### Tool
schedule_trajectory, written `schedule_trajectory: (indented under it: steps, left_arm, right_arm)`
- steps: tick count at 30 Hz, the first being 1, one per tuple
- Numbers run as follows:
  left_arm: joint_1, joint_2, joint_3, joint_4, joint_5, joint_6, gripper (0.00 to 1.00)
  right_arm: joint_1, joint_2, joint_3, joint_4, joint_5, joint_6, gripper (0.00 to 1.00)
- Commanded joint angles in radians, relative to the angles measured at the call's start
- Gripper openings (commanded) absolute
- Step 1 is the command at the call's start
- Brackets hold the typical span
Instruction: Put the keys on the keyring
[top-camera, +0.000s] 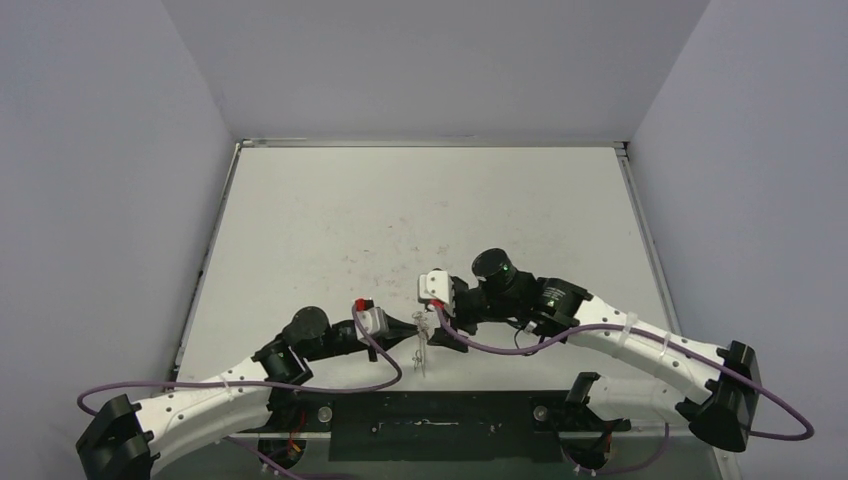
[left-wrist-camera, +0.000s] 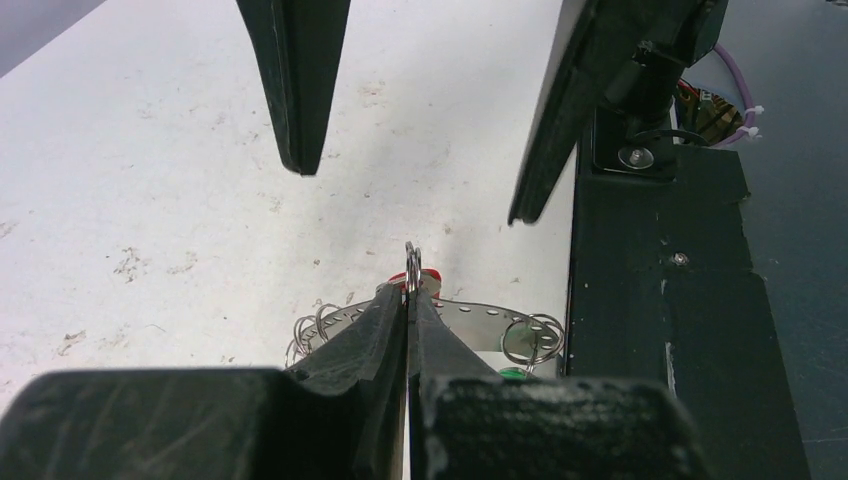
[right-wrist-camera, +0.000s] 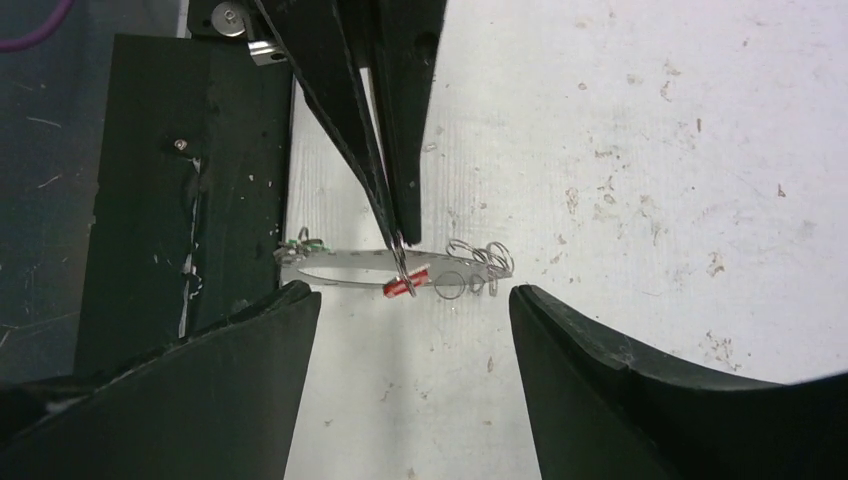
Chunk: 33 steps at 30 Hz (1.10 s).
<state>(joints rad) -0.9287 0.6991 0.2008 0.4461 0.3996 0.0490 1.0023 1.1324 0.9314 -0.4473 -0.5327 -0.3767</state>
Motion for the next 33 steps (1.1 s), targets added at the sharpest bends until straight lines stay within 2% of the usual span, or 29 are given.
schedule_trajectory:
  steps: [1, 6, 13, 16, 24, 33]
  left_arm:
    - [0.001, -0.036, -0.006, 0.109, -0.012, -0.024, 0.0]
    - [-0.001, -0.053, -0.023, 0.137, -0.003, -0.033, 0.0]
    - [0.001, -0.059, -0.04, 0.186, 0.011, -0.044, 0.0]
    - [0.001, -0.059, -0.037, 0.186, 0.017, -0.043, 0.0]
    - [0.001, -0.064, -0.038, 0.181, 0.016, -0.041, 0.0]
    - [0.001, -0.07, -0.038, 0.178, 0.014, -0.043, 0.0]
  right_arm:
    - [-0.087, -0.09, -0.088, 0.22, -0.171, 0.036, 0.7]
    - [-0.161, -0.137, -0.19, 0.405, -0.307, 0.09, 0.67]
    - [-0.163, -0.083, -0.227, 0.556, -0.387, 0.161, 0.54]
    - [-0.163, -0.054, -0.227, 0.57, -0.402, 0.166, 0.51]
    - [-0.166, -0.047, -0.262, 0.577, -0.403, 0.16, 0.51]
    - [-0.166, -0.008, -0.268, 0.565, -0.395, 0.142, 0.38]
